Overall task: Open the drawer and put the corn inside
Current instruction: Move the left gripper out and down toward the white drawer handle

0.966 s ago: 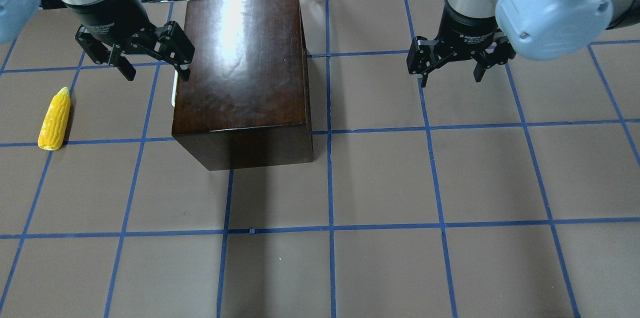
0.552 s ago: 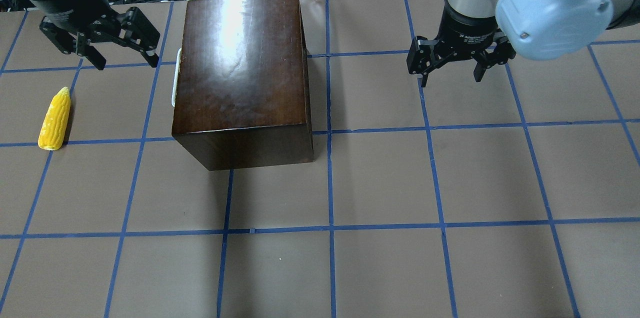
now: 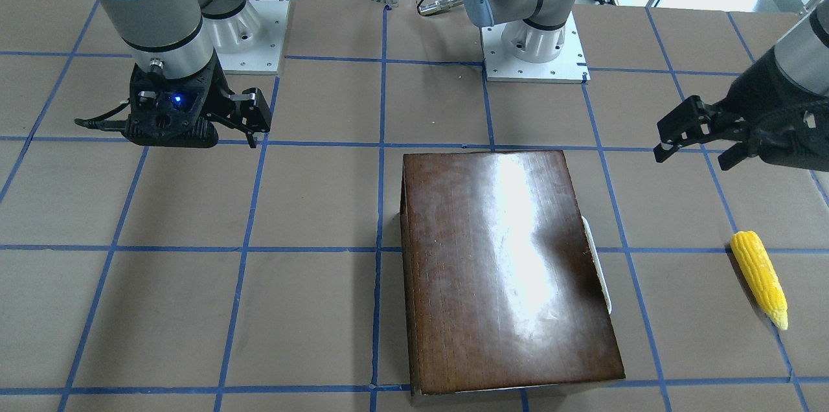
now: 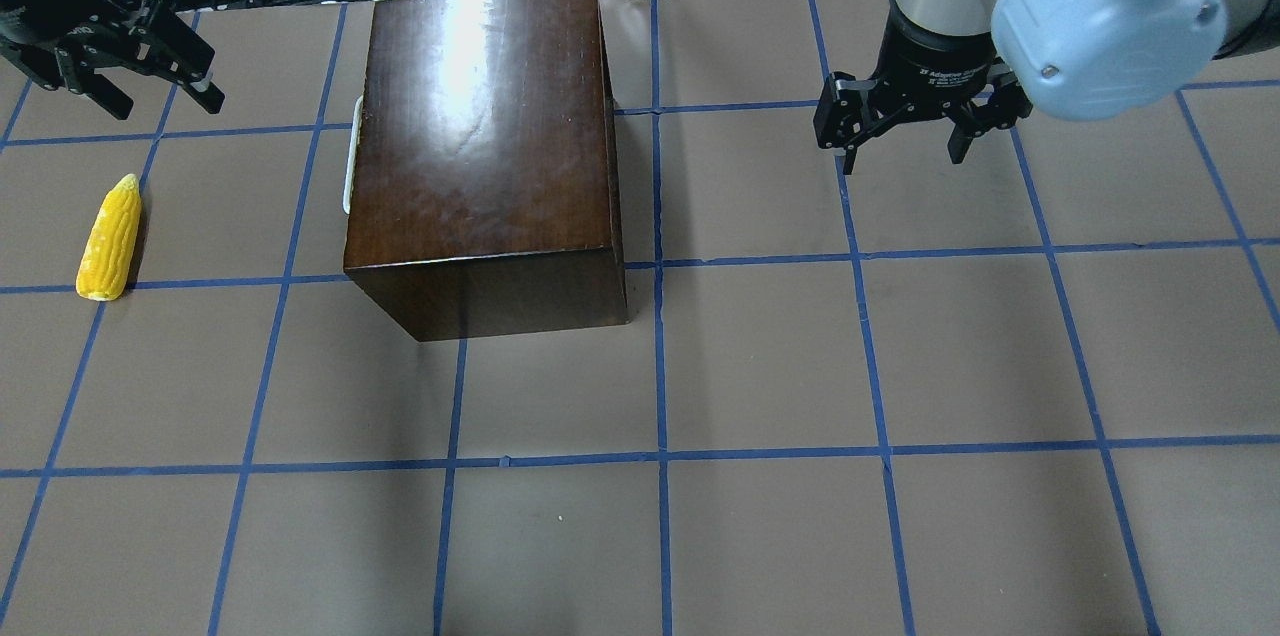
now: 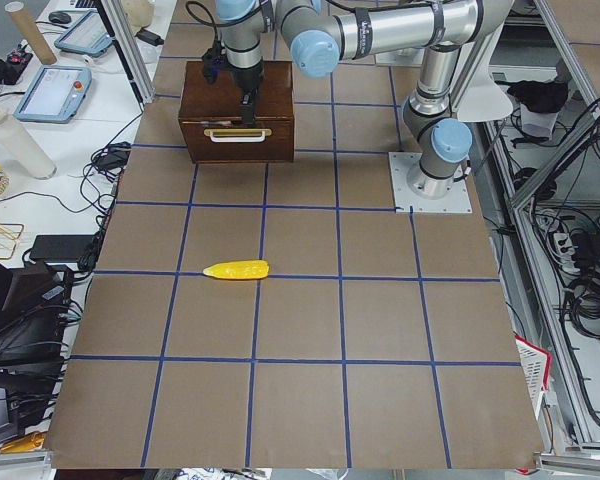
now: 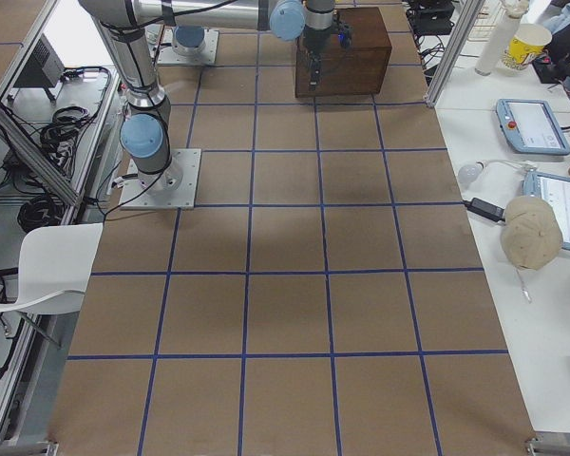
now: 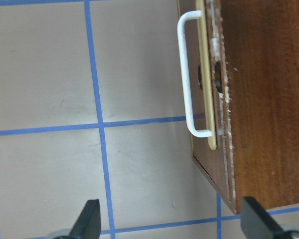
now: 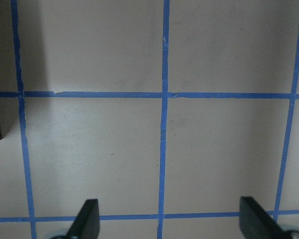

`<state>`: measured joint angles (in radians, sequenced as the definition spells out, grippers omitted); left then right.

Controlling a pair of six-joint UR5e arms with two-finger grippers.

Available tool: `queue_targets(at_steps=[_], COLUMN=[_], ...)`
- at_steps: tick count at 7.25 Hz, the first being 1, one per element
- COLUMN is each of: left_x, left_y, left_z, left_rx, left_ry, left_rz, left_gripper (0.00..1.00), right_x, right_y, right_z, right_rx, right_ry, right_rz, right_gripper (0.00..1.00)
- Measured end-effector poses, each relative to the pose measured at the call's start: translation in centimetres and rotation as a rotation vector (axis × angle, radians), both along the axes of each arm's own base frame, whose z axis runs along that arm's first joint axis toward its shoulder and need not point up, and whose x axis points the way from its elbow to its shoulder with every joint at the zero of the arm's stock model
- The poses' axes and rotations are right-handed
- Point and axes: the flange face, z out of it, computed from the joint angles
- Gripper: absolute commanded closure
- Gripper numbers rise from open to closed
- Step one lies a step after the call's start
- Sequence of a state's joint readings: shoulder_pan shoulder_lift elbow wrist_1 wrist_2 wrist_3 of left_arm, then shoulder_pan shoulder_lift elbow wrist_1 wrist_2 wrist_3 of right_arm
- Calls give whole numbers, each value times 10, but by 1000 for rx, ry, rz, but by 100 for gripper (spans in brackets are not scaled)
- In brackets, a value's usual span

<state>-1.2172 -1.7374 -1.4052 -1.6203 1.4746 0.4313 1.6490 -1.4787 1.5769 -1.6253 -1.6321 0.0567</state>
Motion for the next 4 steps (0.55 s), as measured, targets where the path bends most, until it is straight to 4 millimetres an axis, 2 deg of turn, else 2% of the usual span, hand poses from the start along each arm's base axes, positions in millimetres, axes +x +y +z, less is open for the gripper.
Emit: queue_targets(at_steps=[4], left_x=[16], left_y=[-26], left_z=[-49], left_rx=[8], left_ry=[117], left_rz=[15], left_gripper=[0], right_x=[0], right_y=[0], right_z=[0], right_rx=[1], right_ry=[-1], right_rz=[0], right_gripper=[0])
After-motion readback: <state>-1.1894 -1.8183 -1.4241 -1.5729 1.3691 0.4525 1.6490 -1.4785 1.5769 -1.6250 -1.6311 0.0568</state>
